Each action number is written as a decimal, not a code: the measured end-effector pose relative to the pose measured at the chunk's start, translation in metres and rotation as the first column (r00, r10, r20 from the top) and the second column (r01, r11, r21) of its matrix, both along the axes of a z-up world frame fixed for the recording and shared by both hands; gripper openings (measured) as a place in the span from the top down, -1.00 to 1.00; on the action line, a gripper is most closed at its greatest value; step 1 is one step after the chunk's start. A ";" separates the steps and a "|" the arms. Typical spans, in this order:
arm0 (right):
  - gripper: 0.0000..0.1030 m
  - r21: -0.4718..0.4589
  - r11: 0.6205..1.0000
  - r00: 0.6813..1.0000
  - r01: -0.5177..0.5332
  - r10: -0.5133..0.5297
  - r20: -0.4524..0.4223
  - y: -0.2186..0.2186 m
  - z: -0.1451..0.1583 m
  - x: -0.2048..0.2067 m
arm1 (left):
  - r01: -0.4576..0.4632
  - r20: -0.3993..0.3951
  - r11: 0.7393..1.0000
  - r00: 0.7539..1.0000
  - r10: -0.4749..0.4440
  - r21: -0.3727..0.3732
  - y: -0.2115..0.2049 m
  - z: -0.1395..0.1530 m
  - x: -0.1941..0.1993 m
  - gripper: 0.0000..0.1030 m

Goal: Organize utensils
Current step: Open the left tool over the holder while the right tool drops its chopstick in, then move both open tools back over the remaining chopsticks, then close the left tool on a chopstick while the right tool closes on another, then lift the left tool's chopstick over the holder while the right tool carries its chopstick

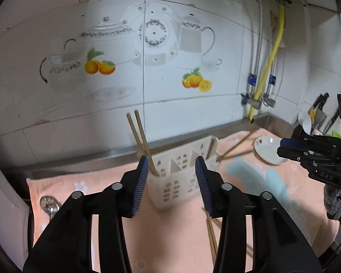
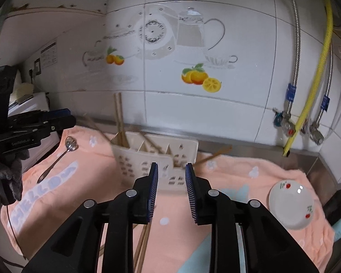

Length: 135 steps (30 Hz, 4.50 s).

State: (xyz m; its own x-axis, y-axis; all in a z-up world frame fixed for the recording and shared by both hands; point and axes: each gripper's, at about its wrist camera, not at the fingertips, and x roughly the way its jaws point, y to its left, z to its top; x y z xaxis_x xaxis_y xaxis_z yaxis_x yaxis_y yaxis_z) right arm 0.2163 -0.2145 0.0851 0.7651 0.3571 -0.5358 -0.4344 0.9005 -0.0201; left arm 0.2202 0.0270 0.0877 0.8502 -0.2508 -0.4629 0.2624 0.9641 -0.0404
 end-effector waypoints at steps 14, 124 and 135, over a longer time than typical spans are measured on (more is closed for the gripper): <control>0.42 -0.026 1.000 0.997 -0.009 0.007 -0.080 0.001 -0.093 -0.080 | 0.024 -0.053 0.999 0.998 -0.021 0.049 -0.020 -0.063 -0.075 -0.48; 0.87 0.020 1.000 1.000 0.003 -0.002 -0.024 0.000 -0.066 -0.083 | 0.038 -0.148 0.998 0.988 -0.045 -0.053 -0.028 -0.101 -0.097 0.88; 0.87 -0.015 0.999 0.998 -0.028 0.029 0.052 0.009 0.002 -0.040 | 0.067 -0.096 0.996 0.993 -0.072 -0.053 -0.022 -0.051 -0.063 0.89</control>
State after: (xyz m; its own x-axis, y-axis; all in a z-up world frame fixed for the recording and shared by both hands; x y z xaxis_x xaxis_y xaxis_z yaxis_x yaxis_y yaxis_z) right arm 0.1760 -0.2057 0.0873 0.7817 0.3717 -0.5009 -0.4580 0.8871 -0.0565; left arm 0.1567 0.0048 0.0367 0.7813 -0.3326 -0.5282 0.3213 0.9398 -0.1164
